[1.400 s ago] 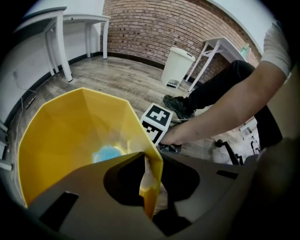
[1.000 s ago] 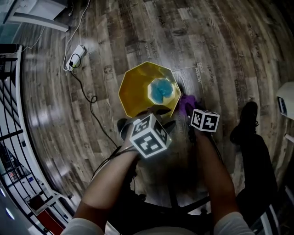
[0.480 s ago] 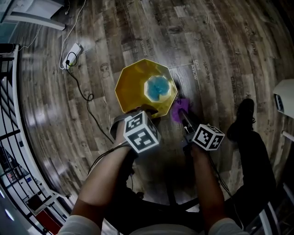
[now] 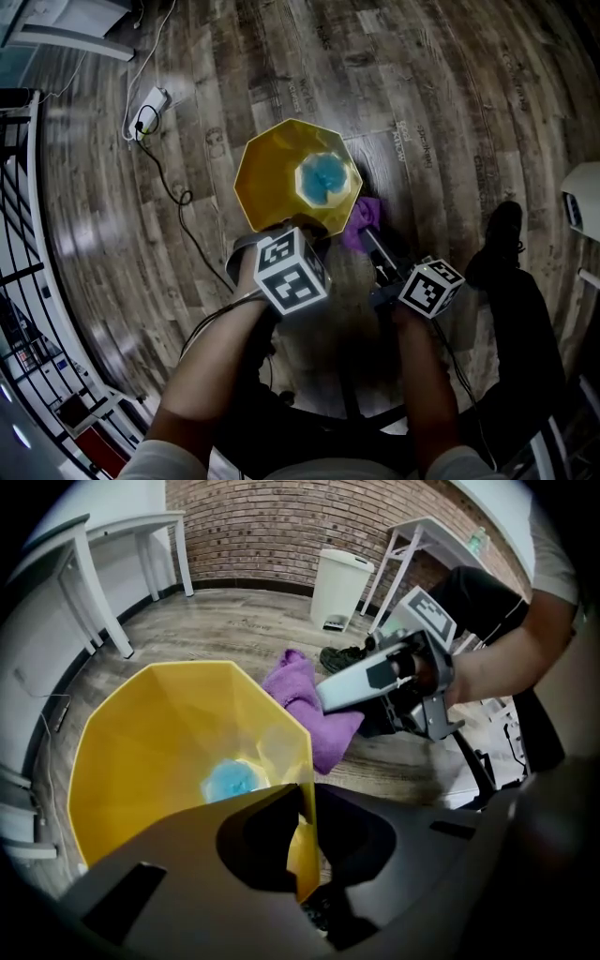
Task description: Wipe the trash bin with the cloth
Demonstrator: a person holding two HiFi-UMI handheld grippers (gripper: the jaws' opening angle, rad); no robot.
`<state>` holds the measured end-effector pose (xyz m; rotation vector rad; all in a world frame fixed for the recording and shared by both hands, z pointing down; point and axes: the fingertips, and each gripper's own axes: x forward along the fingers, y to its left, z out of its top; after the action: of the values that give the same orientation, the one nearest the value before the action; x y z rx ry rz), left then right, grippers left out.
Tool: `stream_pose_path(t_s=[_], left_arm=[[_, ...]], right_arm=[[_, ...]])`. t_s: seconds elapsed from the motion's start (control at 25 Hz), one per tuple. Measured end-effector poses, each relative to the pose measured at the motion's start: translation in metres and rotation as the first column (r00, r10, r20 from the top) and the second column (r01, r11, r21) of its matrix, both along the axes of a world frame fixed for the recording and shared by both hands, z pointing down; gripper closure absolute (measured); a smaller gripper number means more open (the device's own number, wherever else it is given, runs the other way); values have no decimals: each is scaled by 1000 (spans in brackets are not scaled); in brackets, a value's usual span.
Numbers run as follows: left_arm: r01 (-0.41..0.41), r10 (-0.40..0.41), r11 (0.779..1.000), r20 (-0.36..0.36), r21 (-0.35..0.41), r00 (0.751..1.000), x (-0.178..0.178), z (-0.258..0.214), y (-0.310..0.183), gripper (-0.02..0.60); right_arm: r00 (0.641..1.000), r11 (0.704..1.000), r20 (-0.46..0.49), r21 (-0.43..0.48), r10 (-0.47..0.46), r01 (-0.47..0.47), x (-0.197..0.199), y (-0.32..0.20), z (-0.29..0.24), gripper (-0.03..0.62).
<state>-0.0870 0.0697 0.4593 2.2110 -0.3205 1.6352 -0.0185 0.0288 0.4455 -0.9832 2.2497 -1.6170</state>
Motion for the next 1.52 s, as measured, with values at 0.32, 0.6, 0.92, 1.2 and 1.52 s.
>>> stream_pose_path(t_s=[0.32,0.6,0.92,1.2,1.52], left_arm=[[-2,2,1000,-3,3,1000,1,1,0,555],[-9,9,1000,-14,18,1000,4,-3,-3,555],[-7,7,1000,-8,13,1000,4,-2,-1,555],[1,0,1000,-11,13,1000,6,-3,-1,555],[10,-10,1000,-17,12,1000,6,-5,0,555]], right_arm=[[991,997,-133,-71,-16,7,-4,-7,43,450],[970,988,-235,-152,-67,32,-5,-13,84,450],[953,975,-295,-221,-71,4,-5,-17,122,450],[903,952,-407,-306,-136,6,-3,-24,176,450],[736,939,-618,-338,-277,70,-5,-31,228,450]])
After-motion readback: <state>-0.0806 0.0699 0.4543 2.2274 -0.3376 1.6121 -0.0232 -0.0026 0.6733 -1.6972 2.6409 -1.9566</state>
